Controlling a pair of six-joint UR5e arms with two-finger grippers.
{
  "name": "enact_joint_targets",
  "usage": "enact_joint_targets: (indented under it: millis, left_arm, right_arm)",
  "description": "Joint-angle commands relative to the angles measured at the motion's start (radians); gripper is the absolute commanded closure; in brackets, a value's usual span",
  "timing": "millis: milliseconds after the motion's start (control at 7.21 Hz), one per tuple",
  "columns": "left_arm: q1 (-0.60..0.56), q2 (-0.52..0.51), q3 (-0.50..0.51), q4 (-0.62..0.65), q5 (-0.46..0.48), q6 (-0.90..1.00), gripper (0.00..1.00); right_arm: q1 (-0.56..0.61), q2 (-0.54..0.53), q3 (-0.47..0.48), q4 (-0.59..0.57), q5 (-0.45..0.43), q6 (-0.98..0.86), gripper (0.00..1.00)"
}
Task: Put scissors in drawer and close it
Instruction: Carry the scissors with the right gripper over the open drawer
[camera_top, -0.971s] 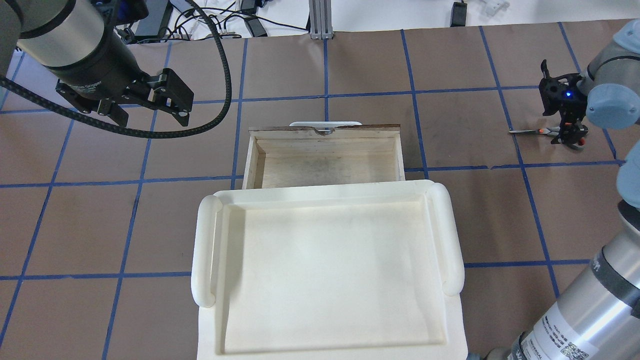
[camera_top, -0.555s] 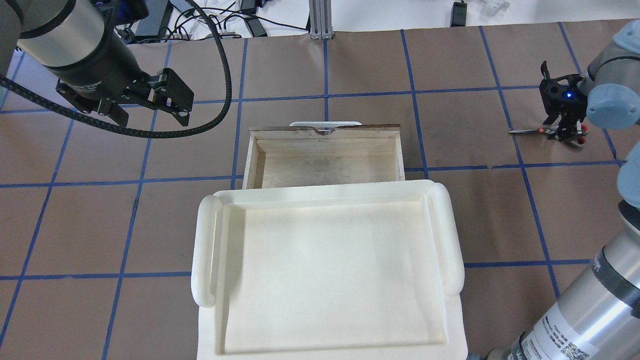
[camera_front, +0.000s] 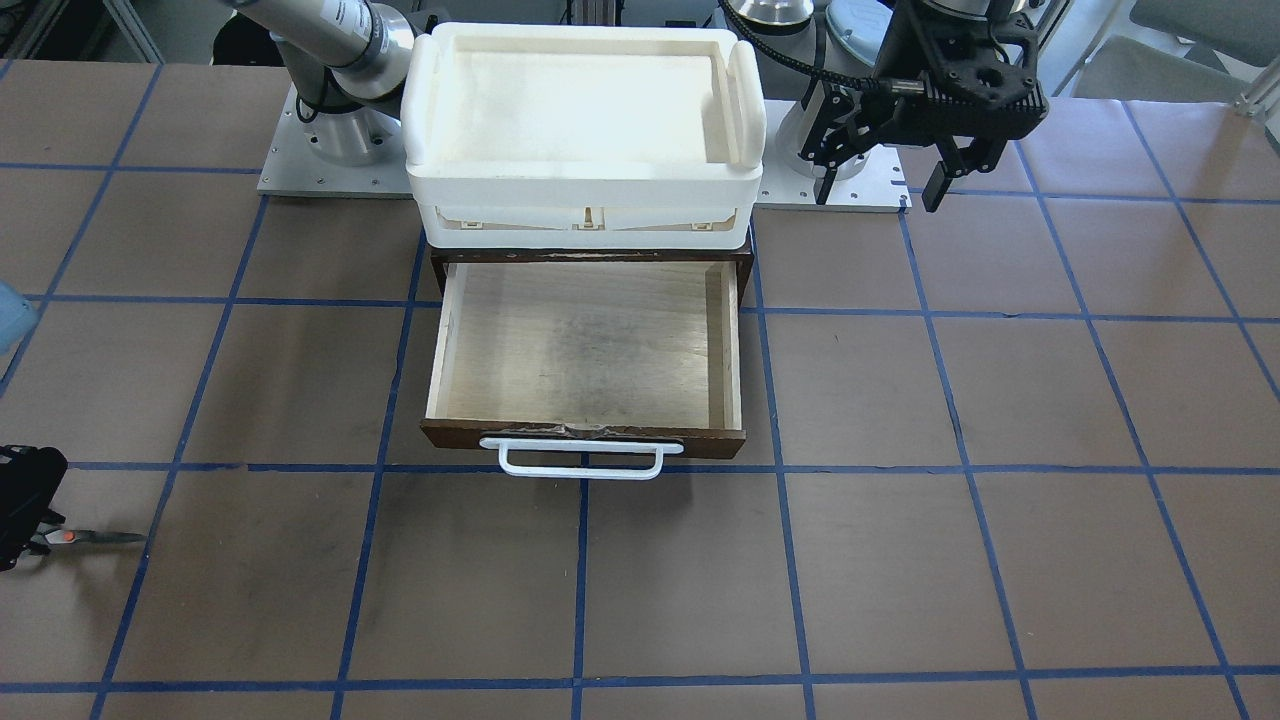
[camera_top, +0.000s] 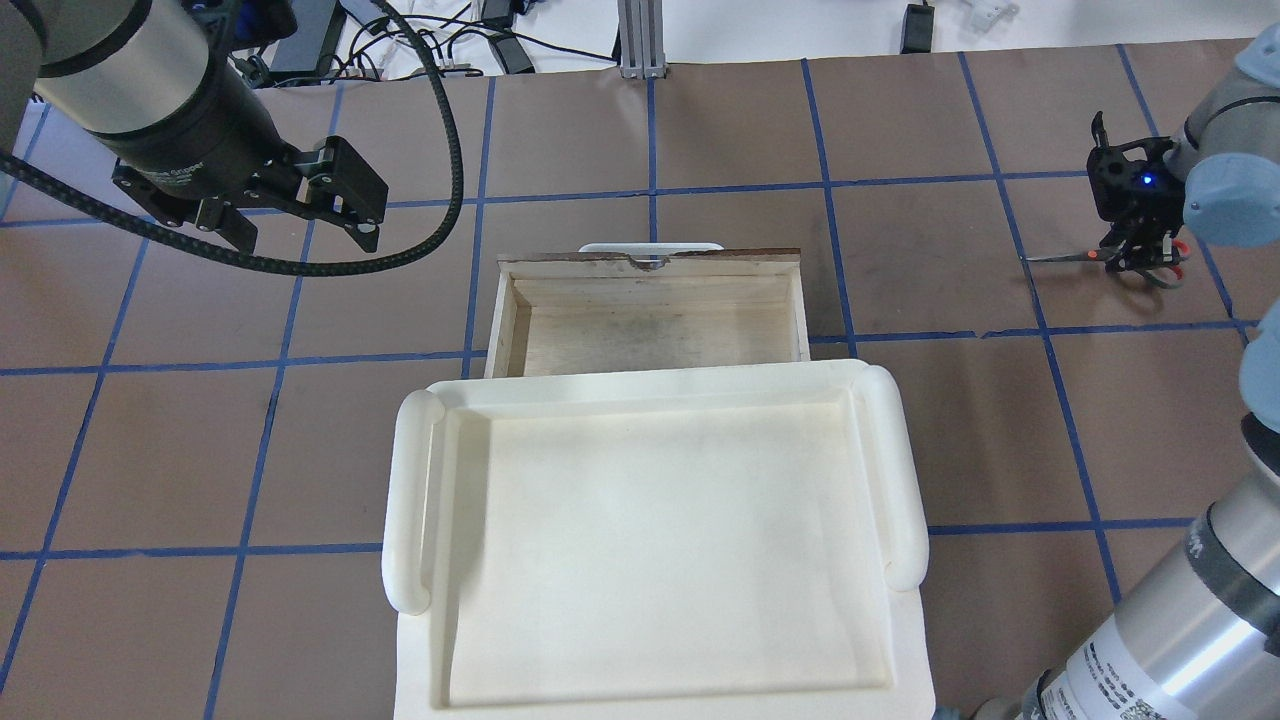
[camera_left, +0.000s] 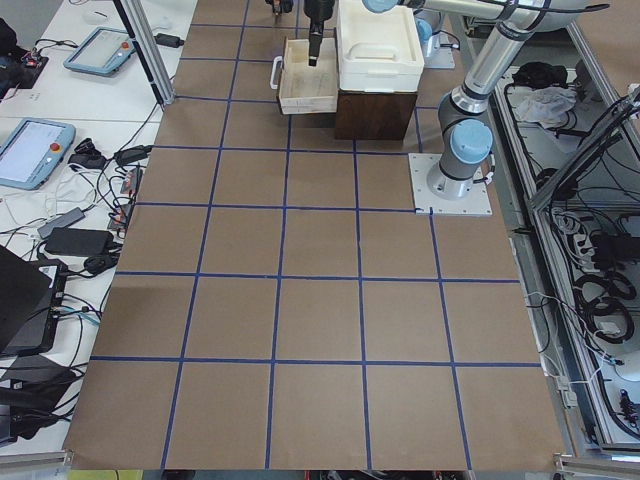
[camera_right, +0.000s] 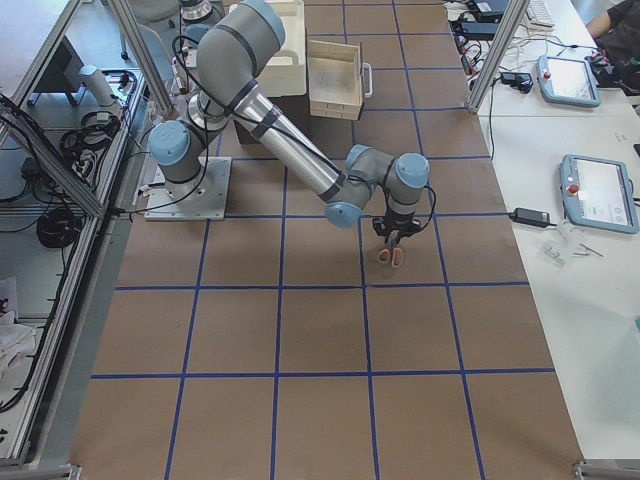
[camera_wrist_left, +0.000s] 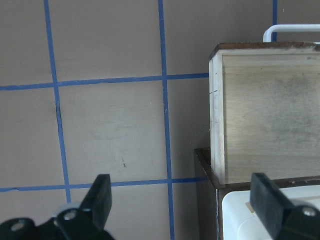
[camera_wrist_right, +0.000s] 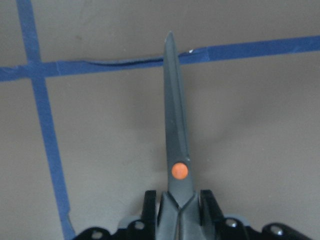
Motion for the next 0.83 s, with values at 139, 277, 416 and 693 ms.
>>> enact_joint_targets:
  millis: [139,277,416,693]
  left_arm:
    - [0.0,0.0,0.0,0.0,-0.001,0.0,0.0]
    - [0.0,0.0,0.0,0.0,-0.001,0.0,0.0]
    - [0.0,0.0,0.0,0.0,0.001,0.0,0.0]
    - [0.0,0.0,0.0,0.0,-0.001,0.0,0.0]
  right_arm:
    - [0.143,-0.223,-0.008,0.198,-0.029,0.219,1.0]
    - [0.208,-0.295,-0.006,0.274,-0.021,0.346,1.0]
    - [0.289,-0.344,-0.003,0.328,-0.007,0.481,1.0]
    - [0.526,-0.381,-0.009,0.328,-0.021,0.813,1.0]
